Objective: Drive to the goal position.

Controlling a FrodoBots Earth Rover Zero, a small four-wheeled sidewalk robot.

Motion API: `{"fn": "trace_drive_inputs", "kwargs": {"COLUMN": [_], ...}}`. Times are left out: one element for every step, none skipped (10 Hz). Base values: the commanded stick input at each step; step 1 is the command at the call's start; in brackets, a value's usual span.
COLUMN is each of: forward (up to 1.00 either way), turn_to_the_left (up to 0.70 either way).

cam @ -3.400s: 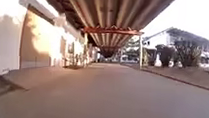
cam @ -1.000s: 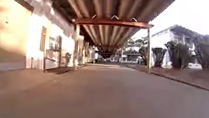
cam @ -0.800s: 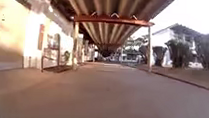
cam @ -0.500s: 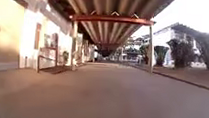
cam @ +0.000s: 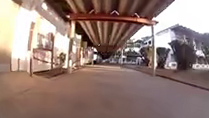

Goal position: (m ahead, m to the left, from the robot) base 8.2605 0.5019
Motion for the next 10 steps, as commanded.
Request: {"fn": "trace_drive_inputs", "kwargs": {"forward": [0.70,0.70,0.70,0.70,0.70,0.70,0.70,0.70,0.70,0.70], "turn_to_the_left": [0.00,0.00,0.00,0.00,0.00,0.00,0.00,0.00,0.00,0.00]}}
